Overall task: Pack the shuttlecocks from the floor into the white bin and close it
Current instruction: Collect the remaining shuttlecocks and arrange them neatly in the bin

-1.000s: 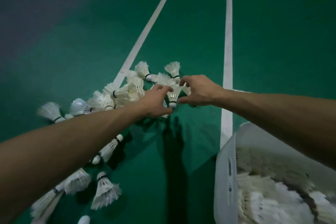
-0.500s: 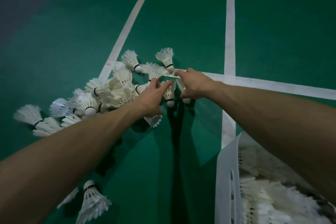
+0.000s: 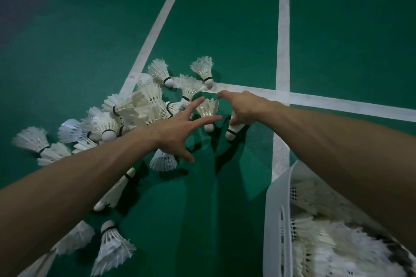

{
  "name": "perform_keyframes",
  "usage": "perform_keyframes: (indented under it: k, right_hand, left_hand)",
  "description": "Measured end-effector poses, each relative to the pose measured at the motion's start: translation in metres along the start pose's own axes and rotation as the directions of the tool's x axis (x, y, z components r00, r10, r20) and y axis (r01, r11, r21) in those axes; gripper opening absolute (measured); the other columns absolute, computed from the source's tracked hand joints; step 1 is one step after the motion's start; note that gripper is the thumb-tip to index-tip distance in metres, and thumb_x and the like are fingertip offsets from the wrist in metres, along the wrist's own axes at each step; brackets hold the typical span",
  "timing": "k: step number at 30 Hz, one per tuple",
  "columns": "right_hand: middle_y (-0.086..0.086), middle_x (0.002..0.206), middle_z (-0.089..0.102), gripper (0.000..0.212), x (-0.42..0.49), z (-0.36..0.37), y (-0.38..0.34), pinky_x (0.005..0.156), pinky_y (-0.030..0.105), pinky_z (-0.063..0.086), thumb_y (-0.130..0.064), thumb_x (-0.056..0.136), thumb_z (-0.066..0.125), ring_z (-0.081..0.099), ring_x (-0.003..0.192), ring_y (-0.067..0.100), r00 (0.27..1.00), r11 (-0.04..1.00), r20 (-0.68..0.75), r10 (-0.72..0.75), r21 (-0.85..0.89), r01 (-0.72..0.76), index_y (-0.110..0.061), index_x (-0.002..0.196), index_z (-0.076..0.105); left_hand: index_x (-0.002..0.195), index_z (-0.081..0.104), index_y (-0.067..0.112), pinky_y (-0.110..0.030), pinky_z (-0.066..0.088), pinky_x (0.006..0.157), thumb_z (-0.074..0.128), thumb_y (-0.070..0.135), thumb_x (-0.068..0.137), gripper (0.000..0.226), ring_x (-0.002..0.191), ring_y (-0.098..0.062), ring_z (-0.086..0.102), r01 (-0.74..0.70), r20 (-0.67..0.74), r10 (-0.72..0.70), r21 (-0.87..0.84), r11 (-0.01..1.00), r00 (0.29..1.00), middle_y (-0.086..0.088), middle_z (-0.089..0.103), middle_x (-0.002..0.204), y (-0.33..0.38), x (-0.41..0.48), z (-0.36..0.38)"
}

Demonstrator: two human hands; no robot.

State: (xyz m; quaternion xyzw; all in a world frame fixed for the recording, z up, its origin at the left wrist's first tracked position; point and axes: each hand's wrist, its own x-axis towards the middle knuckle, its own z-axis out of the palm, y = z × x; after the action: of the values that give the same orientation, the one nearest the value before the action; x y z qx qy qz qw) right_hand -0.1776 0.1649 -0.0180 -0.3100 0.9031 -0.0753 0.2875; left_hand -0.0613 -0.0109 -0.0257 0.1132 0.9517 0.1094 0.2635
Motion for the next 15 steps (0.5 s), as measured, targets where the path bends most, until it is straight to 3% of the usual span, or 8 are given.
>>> perform_keyframes:
  k: [3,6,8,10,12,15]
  right_hand:
    - [0.013,0.119,0.058,0.087,-0.001,0.000,0.001,0.077,0.032,0.039,-0.014,0.082,0.074,0.054,0.102,0.028,1.000,0.999,-0.007,0.004,0.037,-0.004,-0.033,0.147,0.020]
    - [0.006,0.090,0.055,0.093,0.001,-0.001,-0.002,0.070,0.030,0.038,-0.013,0.081,0.075,0.055,0.090,0.026,1.000,1.000,-0.015,0.011,0.018,-0.011,-0.033,0.149,0.014]
    - [0.011,0.103,0.059,0.095,0.002,0.000,-0.002,0.071,0.030,0.039,-0.013,0.080,0.075,0.053,0.088,0.025,1.000,1.000,-0.015,0.004,0.012,-0.004,-0.032,0.150,0.014]
    - [0.013,0.122,0.058,0.092,0.003,0.001,0.002,0.077,0.031,0.040,-0.014,0.078,0.078,0.055,0.101,0.028,1.000,0.999,-0.024,0.014,0.032,-0.013,-0.029,0.149,0.020]
    - [0.012,0.129,0.055,0.086,0.003,0.000,0.007,0.083,0.032,0.041,-0.015,0.077,0.079,0.053,0.112,0.029,0.998,0.996,-0.035,0.049,0.076,-0.046,-0.025,0.145,0.028]
    - [0.010,0.133,0.052,0.081,0.006,0.000,0.014,0.084,0.031,0.039,-0.017,0.075,0.080,0.051,0.115,0.028,0.997,0.991,-0.018,0.076,0.112,-0.073,-0.023,0.142,0.034]
  left_hand:
    - [0.145,0.008,0.051,-0.048,0.036,0.109,0.074,0.045,0.076,0.095,0.135,-0.030,0.033,0.023,-0.239,-0.038,-0.065,0.998,0.970,0.007,-0.019,0.156,0.007,0.009,-0.005]
    - [0.142,0.023,0.043,-0.050,0.034,0.108,0.063,0.047,0.083,0.072,0.133,-0.032,0.028,0.150,-0.449,-0.114,0.046,0.988,0.886,-0.001,0.012,0.154,0.023,0.026,-0.020]
    - [0.139,0.021,0.045,-0.056,0.029,0.105,0.061,0.054,0.081,0.071,0.132,-0.038,0.028,0.285,-0.377,-0.249,0.044,0.957,0.892,-0.005,0.027,0.150,0.025,0.038,-0.022]
    - [0.140,0.010,0.051,-0.063,0.025,0.106,0.060,0.062,0.077,0.081,0.131,-0.042,0.030,0.355,-0.189,-0.354,-0.031,0.934,0.916,-0.008,0.035,0.147,0.019,0.045,-0.017]
    - [0.144,0.007,0.049,-0.059,0.024,0.109,0.059,0.062,0.080,0.084,0.130,-0.041,0.033,0.321,-0.098,-0.320,-0.011,0.947,0.942,-0.013,0.037,0.145,0.014,0.047,-0.012]
    - [0.145,0.020,0.034,-0.046,0.026,0.108,0.058,0.050,0.087,0.071,0.123,-0.032,0.040,0.214,-0.130,-0.211,0.012,0.977,0.969,-0.012,0.044,0.138,0.023,0.045,-0.013]
